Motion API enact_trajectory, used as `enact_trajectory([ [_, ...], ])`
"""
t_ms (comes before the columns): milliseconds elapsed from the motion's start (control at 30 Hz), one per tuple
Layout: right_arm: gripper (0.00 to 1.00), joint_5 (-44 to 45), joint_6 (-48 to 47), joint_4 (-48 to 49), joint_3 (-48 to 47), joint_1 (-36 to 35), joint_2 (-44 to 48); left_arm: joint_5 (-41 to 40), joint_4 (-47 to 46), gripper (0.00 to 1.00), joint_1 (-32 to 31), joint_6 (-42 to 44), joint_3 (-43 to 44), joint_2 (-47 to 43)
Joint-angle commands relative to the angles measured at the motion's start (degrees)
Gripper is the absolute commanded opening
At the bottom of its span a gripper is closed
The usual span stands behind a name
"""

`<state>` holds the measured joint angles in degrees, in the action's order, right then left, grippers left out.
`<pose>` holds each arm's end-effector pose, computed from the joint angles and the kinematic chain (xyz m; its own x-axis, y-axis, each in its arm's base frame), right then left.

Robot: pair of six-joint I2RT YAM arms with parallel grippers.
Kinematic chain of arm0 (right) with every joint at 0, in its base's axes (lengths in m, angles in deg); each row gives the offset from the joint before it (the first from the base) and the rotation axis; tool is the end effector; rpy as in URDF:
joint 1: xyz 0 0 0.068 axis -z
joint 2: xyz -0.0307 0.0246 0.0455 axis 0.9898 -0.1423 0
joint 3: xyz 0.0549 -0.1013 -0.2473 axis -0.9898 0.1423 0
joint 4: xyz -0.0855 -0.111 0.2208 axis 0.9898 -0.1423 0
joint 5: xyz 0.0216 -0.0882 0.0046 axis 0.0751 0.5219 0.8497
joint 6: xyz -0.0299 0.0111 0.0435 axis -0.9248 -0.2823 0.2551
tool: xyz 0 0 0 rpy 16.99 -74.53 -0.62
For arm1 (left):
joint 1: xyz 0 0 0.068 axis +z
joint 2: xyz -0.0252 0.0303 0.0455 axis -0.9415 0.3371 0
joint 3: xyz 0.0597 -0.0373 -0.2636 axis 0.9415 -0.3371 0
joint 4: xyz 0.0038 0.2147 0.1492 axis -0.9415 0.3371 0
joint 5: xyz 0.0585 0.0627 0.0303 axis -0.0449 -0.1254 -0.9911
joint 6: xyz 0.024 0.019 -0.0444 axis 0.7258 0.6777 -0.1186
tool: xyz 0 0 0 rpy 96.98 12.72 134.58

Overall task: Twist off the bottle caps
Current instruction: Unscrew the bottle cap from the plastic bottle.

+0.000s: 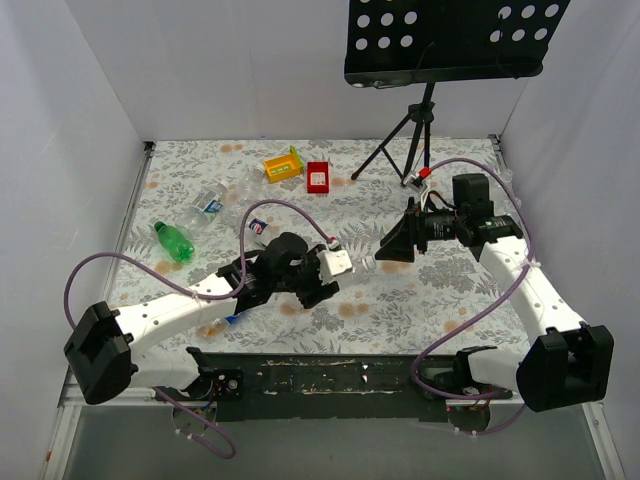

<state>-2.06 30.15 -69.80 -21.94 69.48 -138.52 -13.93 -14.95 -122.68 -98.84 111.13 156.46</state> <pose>0.2358 0.0841 0.3146 -0.5627 -0.1472 -0.8135 -0.8118 0.2844 0.5101 0.1542 -0.2134 0.2544 -0.6317 0.3226 -0.7049 0.7195 0.5824 -0.3783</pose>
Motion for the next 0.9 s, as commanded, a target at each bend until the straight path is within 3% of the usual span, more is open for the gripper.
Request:
enact_trajectory([
  [0, 0.78, 0.3, 6.7, 4.5, 2.0, -0.2, -1.6, -3.4, -2.4, 0.13, -1.3, 0.6, 3.0, 1.0],
  [433, 0.63, 2.0, 8.0, 5.1, 3.1, -2.3, -3.1, -5.0, -4.0, 0.13, -2.0, -0.7, 3.3, 2.5],
  [667, 0.60, 1.7, 8.5, 6.0, 4.1, -3.0, -3.3, -5.5, -4.8, 0.13, -2.1, -1.4, 3.1, 2.3],
  [767, 0.53, 1.2, 8.4, 6.1, 4.0, -3.0, -3.6, -5.6, -5.0, 0.12, -2.1, -1.5, 2.9, 2.1],
  [867, 0.38, -0.1, 8.0, 6.4, 3.7, -3.1, -3.8, -5.4, -5.0, 0.13, -2.1, -1.6, 2.8, 2.1],
])
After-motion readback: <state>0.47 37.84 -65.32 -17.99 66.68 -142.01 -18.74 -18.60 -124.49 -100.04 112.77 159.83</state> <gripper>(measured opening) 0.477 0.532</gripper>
